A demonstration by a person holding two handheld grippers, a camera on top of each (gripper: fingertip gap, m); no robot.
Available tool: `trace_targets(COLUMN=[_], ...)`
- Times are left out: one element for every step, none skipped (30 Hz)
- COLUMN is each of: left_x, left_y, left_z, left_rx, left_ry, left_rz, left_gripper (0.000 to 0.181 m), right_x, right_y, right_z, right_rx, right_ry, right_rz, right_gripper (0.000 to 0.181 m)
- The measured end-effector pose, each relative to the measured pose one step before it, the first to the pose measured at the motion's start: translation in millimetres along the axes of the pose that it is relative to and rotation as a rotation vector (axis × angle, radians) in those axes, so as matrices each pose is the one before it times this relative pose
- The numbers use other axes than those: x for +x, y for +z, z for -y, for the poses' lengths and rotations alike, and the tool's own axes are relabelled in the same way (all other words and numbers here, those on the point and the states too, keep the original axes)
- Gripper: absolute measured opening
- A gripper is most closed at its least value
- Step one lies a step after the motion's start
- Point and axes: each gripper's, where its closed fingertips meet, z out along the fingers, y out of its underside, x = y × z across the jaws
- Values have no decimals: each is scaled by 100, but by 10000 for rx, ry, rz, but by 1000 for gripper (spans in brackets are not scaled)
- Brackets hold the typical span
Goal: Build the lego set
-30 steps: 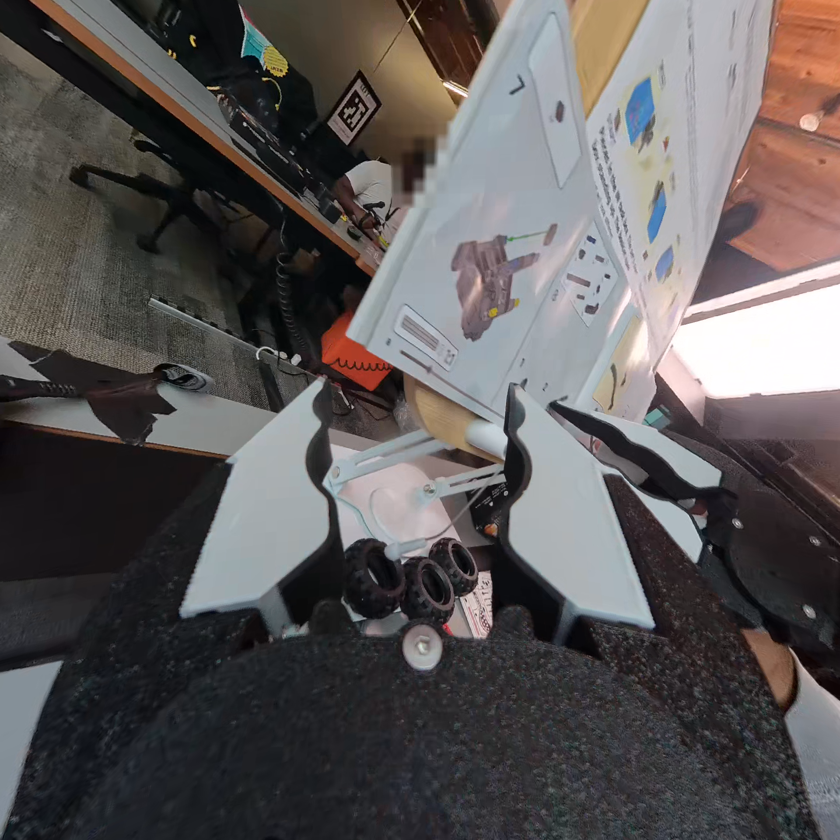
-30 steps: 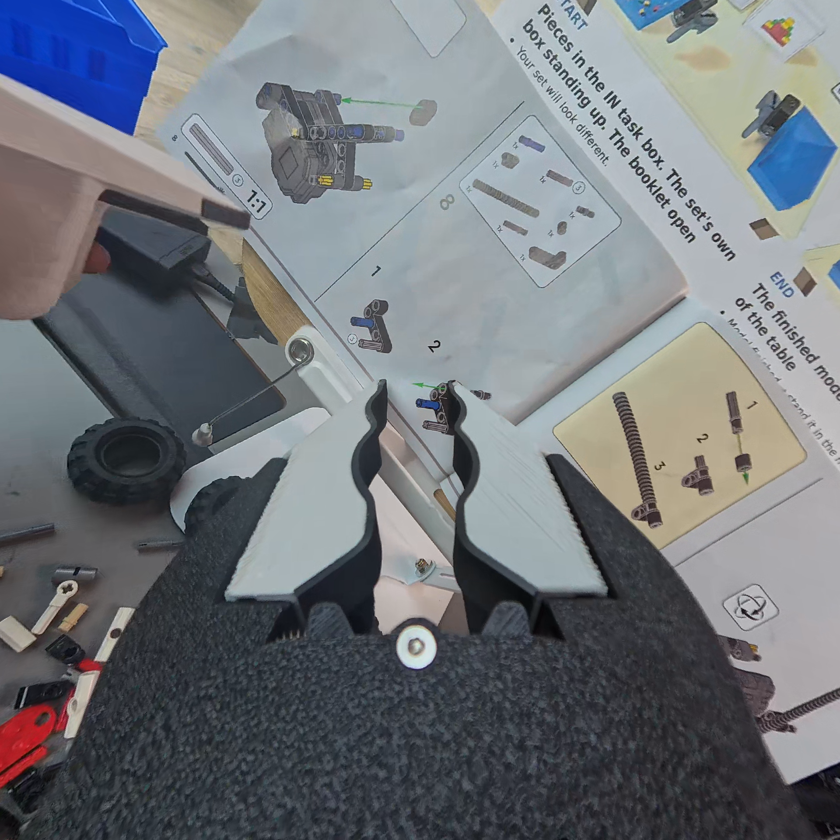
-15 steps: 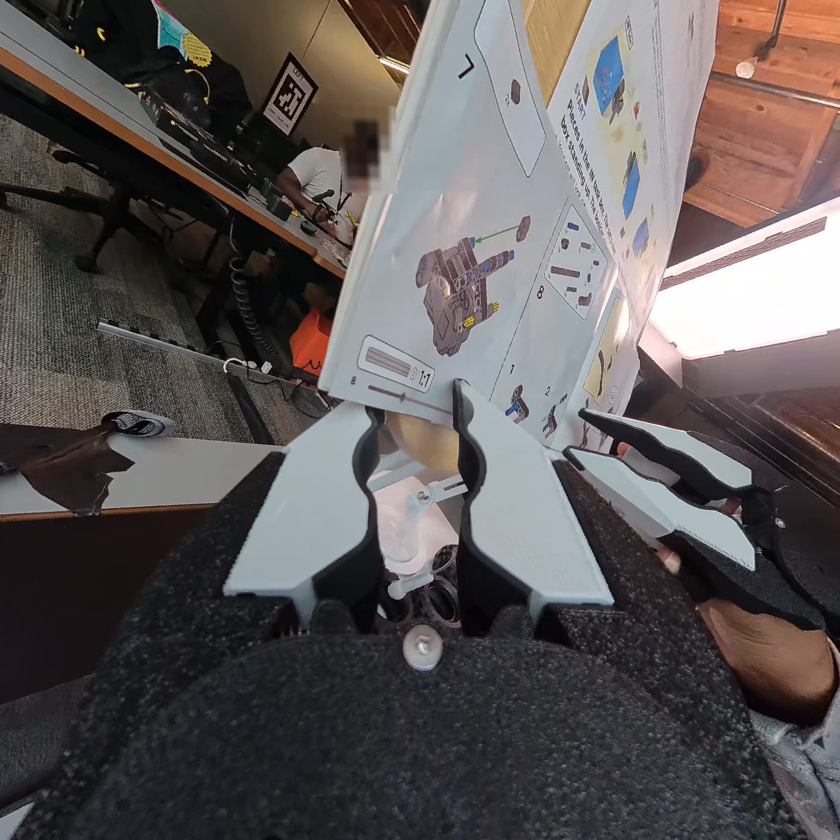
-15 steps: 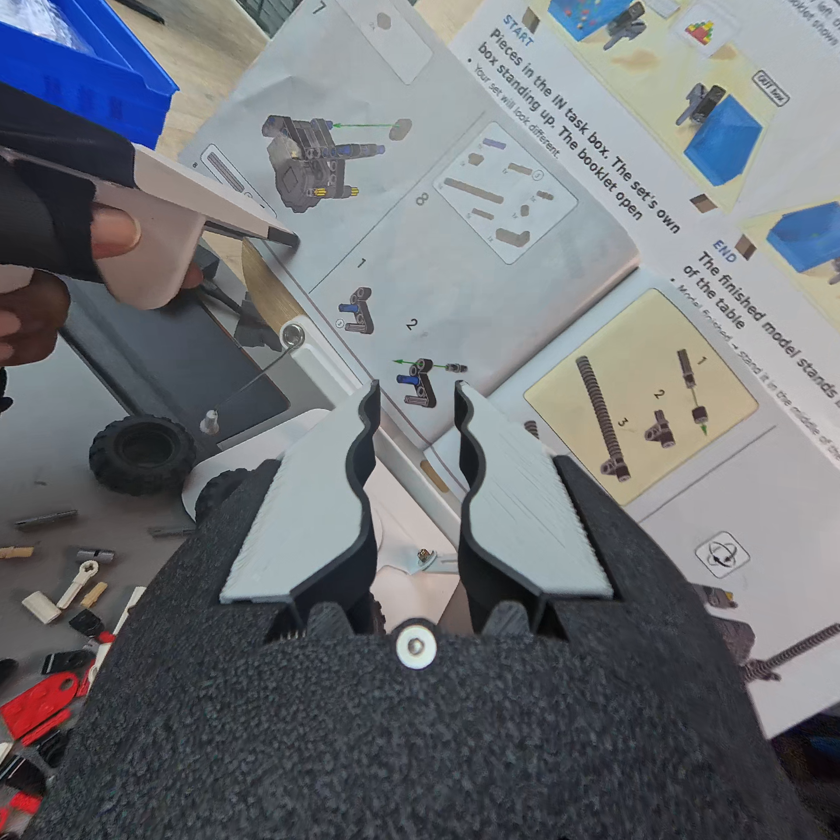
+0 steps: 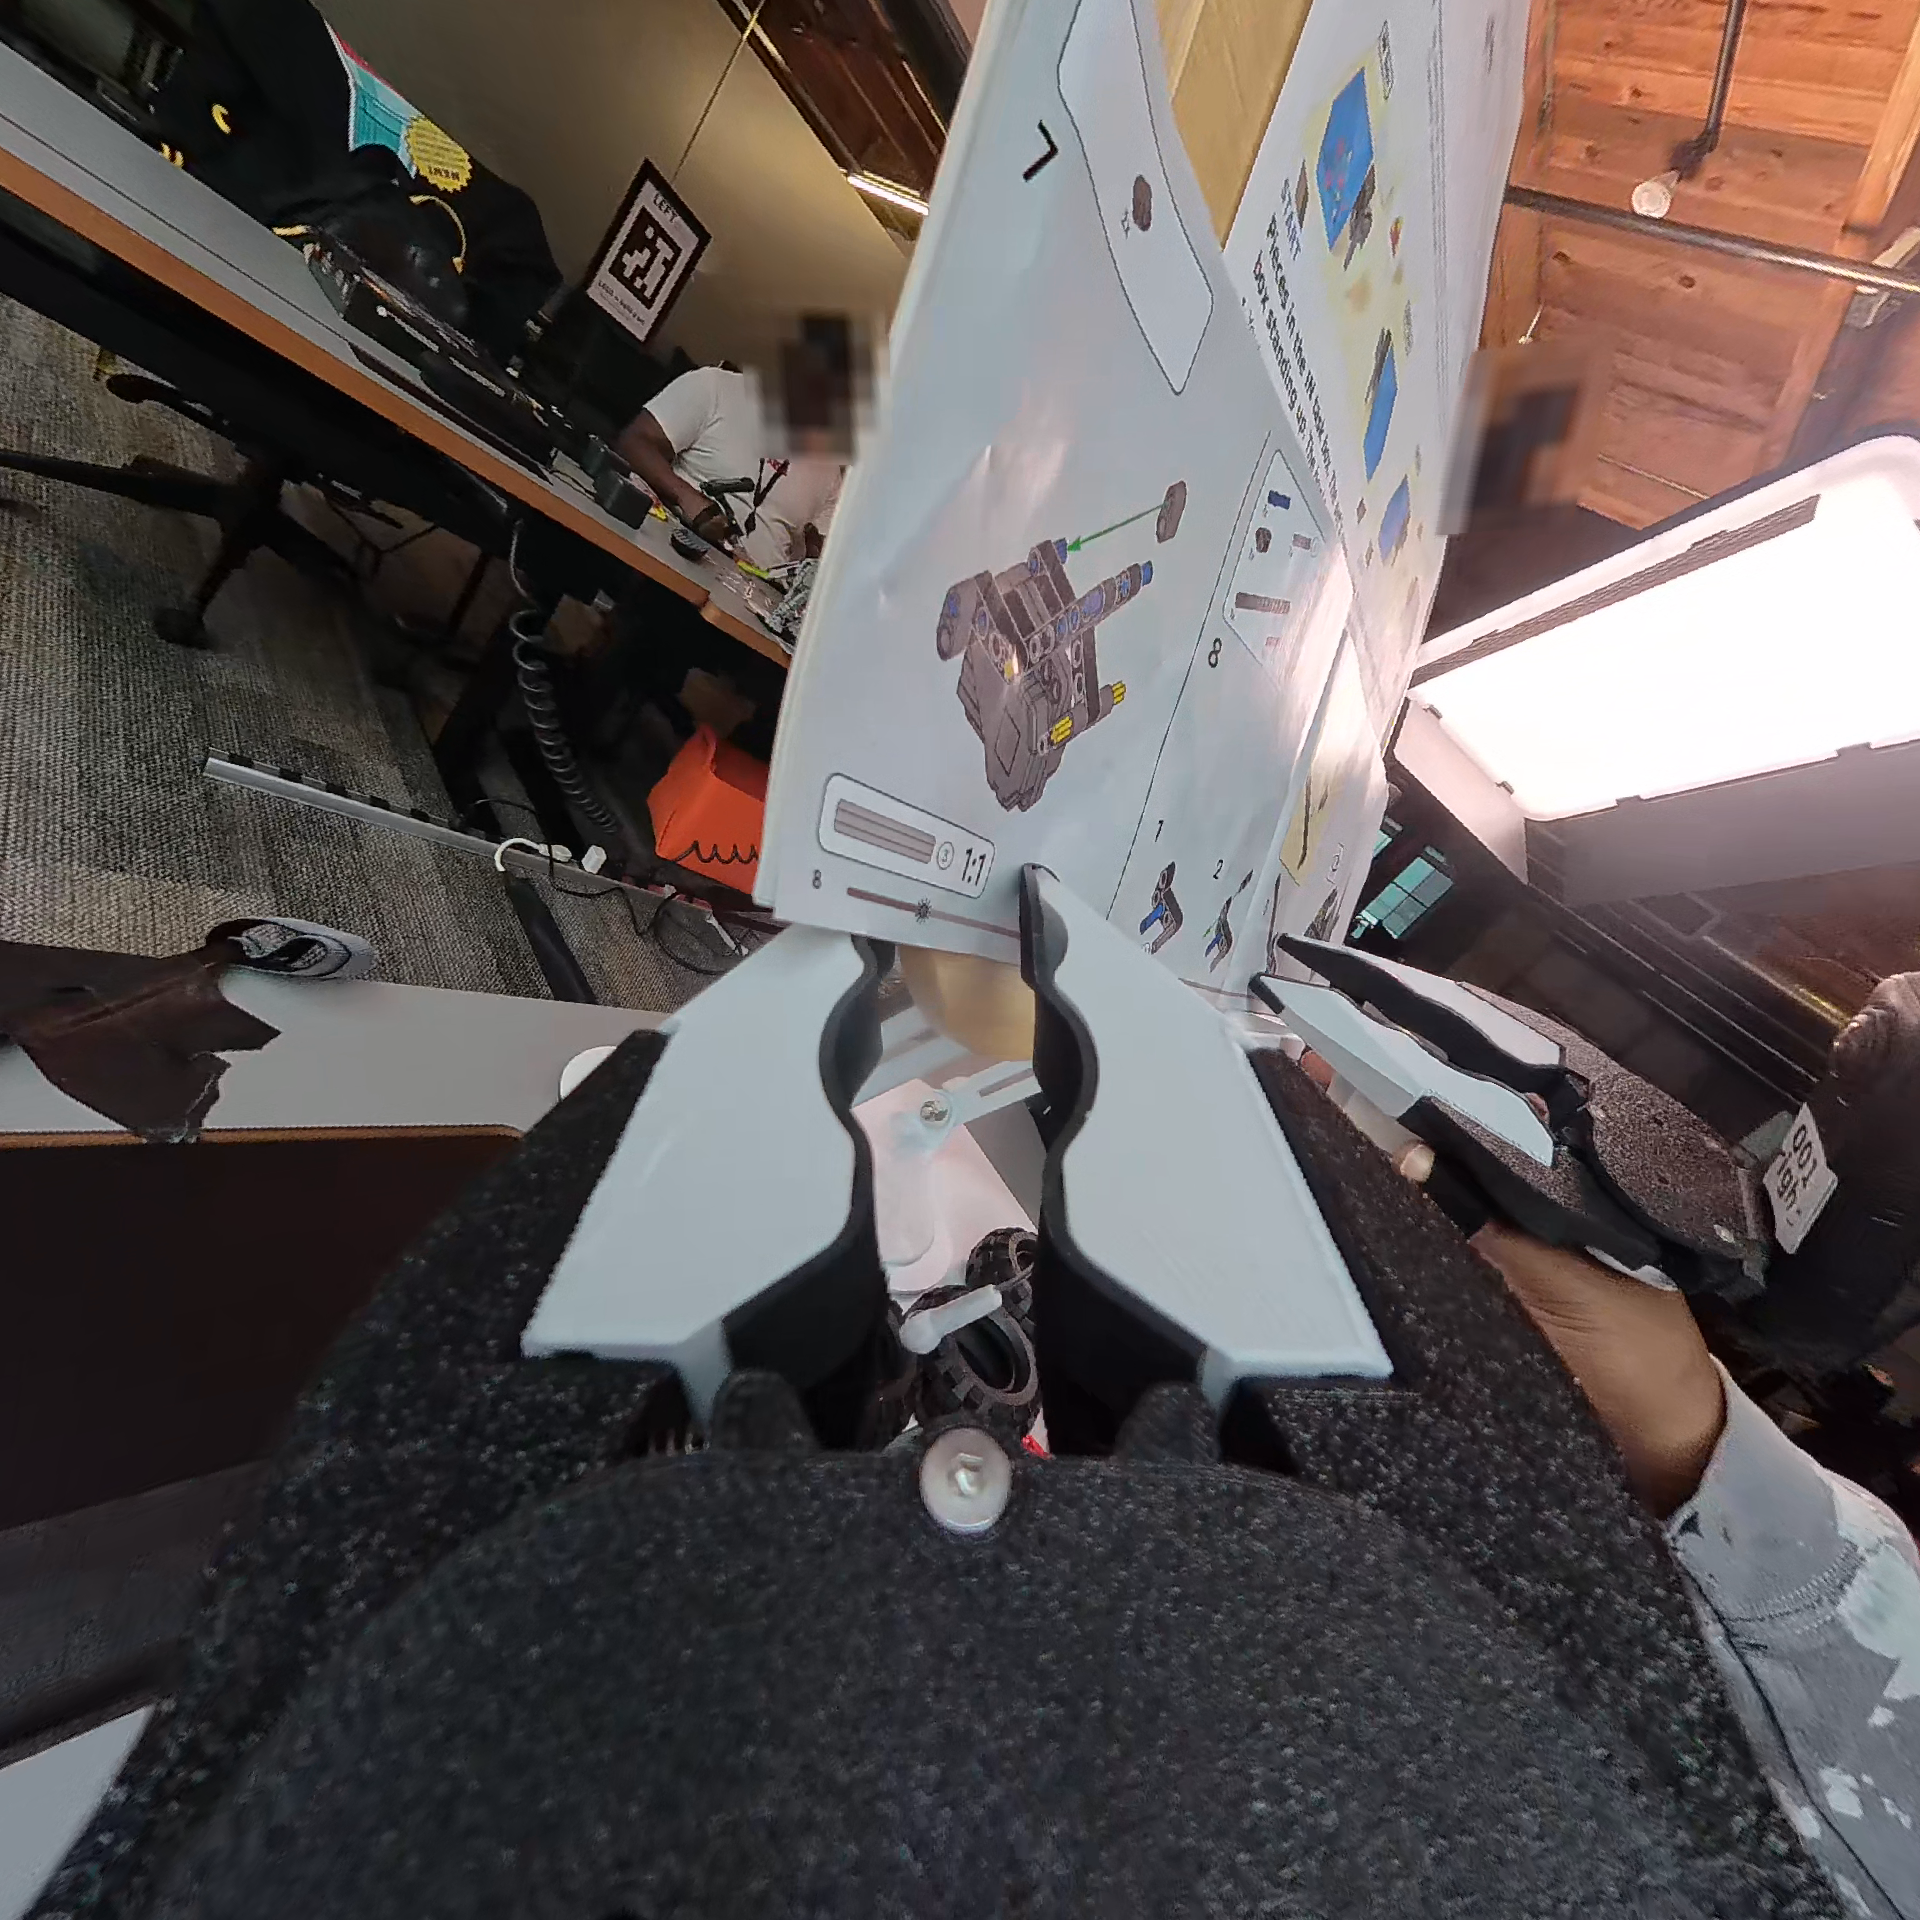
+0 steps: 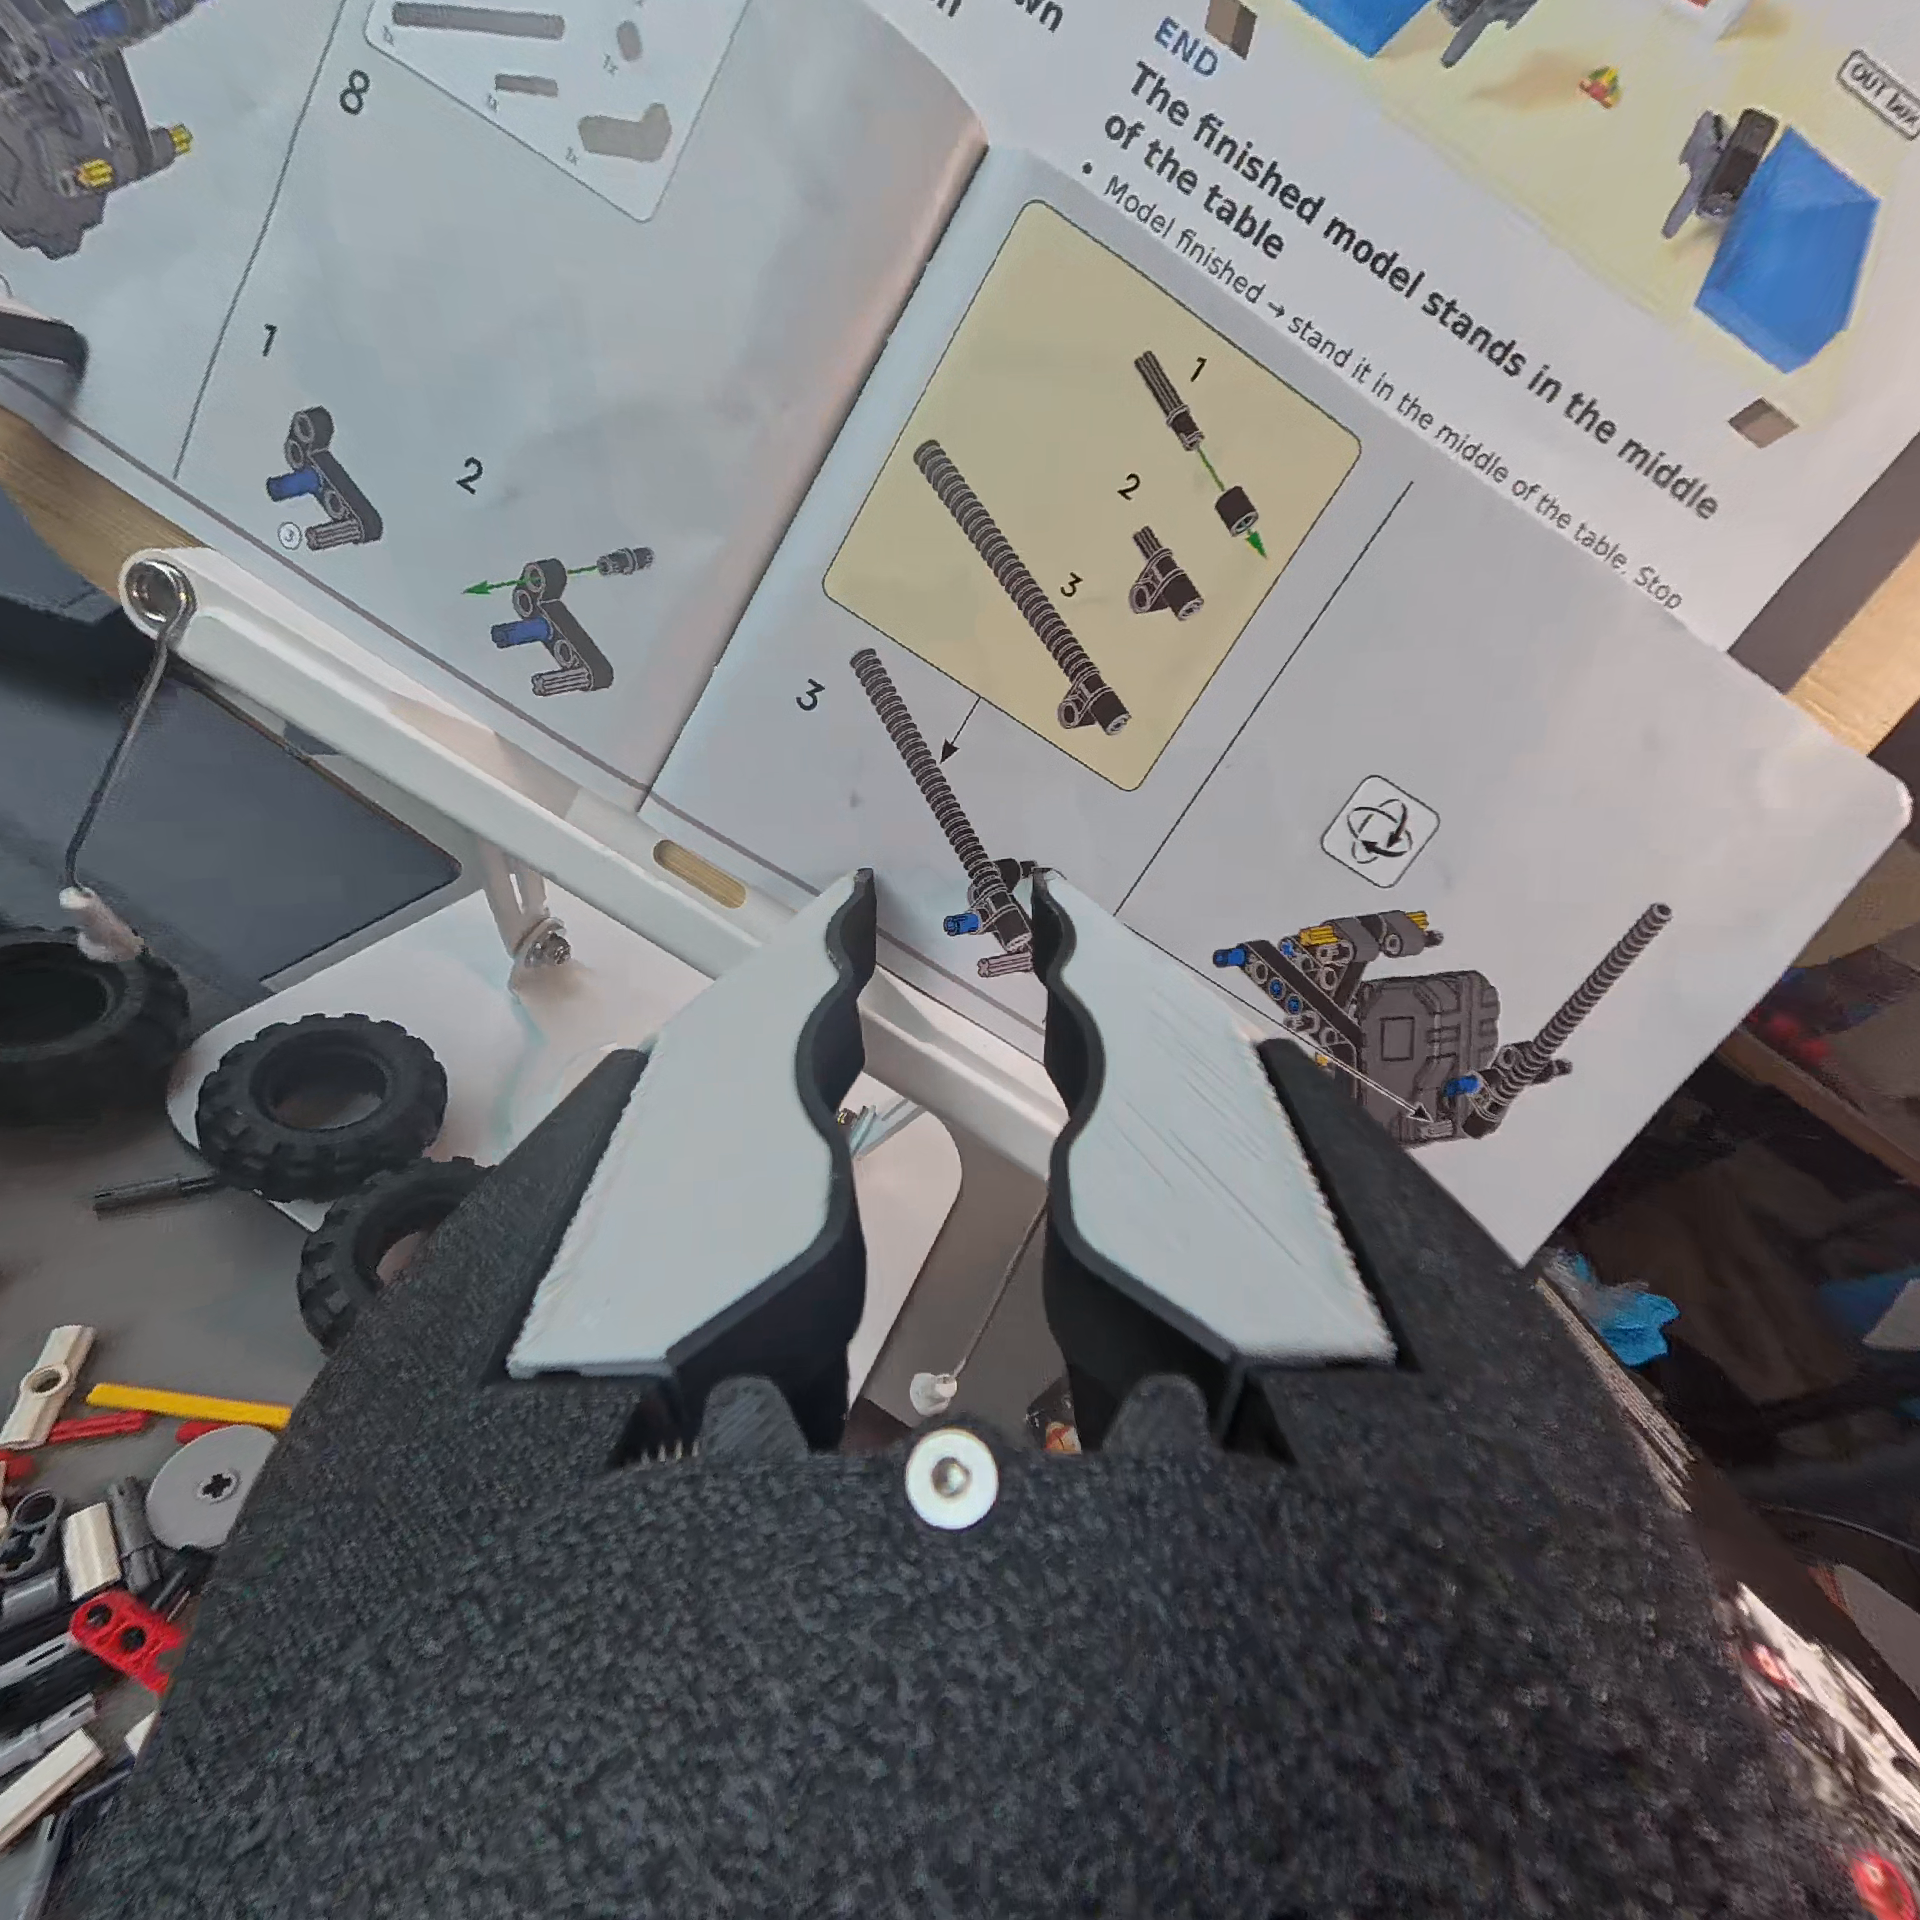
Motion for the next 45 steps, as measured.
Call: trace_targets(left_x=[10, -6, -3, 0, 11, 9, 5, 10, -1, -13, -50, -90, -110, -109, -96, -79, -56, -34, -21, -43, -57, -33, -8, -13, 6, -1, 2, -24, -39, -66, -88, -96, -119, -119, -137, -136, -129, -97, -53, -14, -16, -2, 20, 22, 15], left_y=[8, 13, 2, -12, -14, -28, -14, -33, -30, -52, -75, -94, -94, -90, -86, -83, -79, -54, -34, -21, -8, 9, 15, 18, 9, 6, -5, -27, -39, -56, -82, -90, -88, -107, -104, -116, -113, -101, -62, -54, -24, -2, 30, 26, 23], left_z=[-6, 3, 6, 2, -18, 2, 7, 17, 40, 81, 117, 151, 149, 108, 89, 71, 60, 30, -16, -10, -25, -16, -1, 1, 7, -3, 2, 0, 7, 24, 35, 59, 69, 63, 74, 68, 71, 44, 9, -4, -9, -16, -32, 1, 7], left_rx=[-5, -18, -21, -22, -21, -16, -16, -21, -23, -15, -7, -9, -23, -43, -48, -38, -28, -31, -38, -33, -25, -16, -9, -5, -2, -2, -5, -10, -13, -9, -3, -3, -3, 1, 2, 4, 9, 1, -14, -14, -1, 2, 8, 30, 40], left_ry=[-16, 7, 23, 0, -26, -22, 7, 50, 90, 109, 105, 94, 86, 85, 80, 60, 41, 35, 40, 48, 46, 27, 3, -5, 7, 22, 23, 16, 26, 45, 55, 59, 58, 55, 52, 52, 56, 58, 56, 48, 39, 30, 19, 12, 2], left_rz=[20, 18, 2, -18, -16, 8, 36, 56, 68, 80, 101, 115, 114, 98, 76, 56, 37, 22, 21, 33, 32, 15, 3, 0, 7, 16, 17, 22, 41, 54, 62, 67, 71, 72, 74, 84, 82, 62, 32, 11, 2, -5, -13, -12, -7], left_gripper=[23, 23, 23, 23, 23, 24, 24, 24, 24, 25, 25, 24, 24, 24, 24, 24, 24, 24, 24, 24, 24, 24, 24, 24, 24, 24, 24, 25, 25, 25, 25, 26, 26, 26, 26, 27, 27, 26, 26, 25, 25, 25, 25, 25, 25], right_x=[-24, -148, -241, -124, -3, 51, 156, 221, 260, 414, 570, 588, 365, 285, 323, 533, 653, 399, 298, 300, 275, 298, 178, 13, -16, -37, -62, -7, 26, 147, 211, 118, 49, 71, 98, 89, 52, 21, 56, 51, -325, -756, -1146, -1543, -1712], right_y=[-88, -127, -160, -141, -205, -205, -188, -173, -147, -122, -106, -86, -82, -71, -63, -67, -69, -38, -49, -49, -60, -33, -10, 9, 4, 10, 5, -35, -35, -69, -60, -41, -11, 2, -11, -18, 6, 3, -24, -79, -138, -138, -20, 149, 325], right_z=[1, -21, -69, -134, -50, -65, -106, -173, -157, -222, -270, -283, -117, -165, -129, -140, -185, -133, -85, -59, -13, -27, -48, -38, -27, -30, -32, 13, -8, -36, -36, -63, -117, -143, -95, -36, -60, -13, 44, 207, 585, 876, 974, 1021, 972], right_rx=[140, 55, -9, -55, 30, 31, 10, -15, 8, -35, -42, -16, 112, 64, 58, 60, 71, 120, 141, 110, 75, 16, -7, -4, -12, -19, -11, 16, 8, 4, 29, 18, -8, -35, -22, -7, -40, -39, -47, -3, 172, 246, 193, 146, 80], right_ry=[72, -103, -148, -55, 69, 128, 151, 148, 145, 109, 81, 111, 284, 432, 446, 365, 250, 333, 485, 443, 269, 105, -24, -116, -167, -167, -118, -68, -82, -107, -101, -28, 67, 91, 33, -13, -26, -29, -37, -97, -174, -184, -185, -178, -198], right_rz=[76, 80, 102, 45, 31, 47, 4, -29, -54, -135, -196, -159, 38, 106, 80, -72, -126, 71, 155, 118, 64, -36, -40, -14, -50, -49, -28, -34, -45, -117, -139, -54, 27, 11, -25, -36, -41, -37, -95, -169, -32, 83, 190, 298, 300], right_gripper=[30, 31, 35, 37, 37, 39, 40, 41, 43, 44, 44, 44, 49, 48, 48, 47, 46, 45, 44, 41, 37, 33, 31, 31, 31, 32, 33, 33, 33, 32, 32, 32, 32, 31, 30, 29, 28, 28, 28, 31, 33, 33, 34, 37, 41])
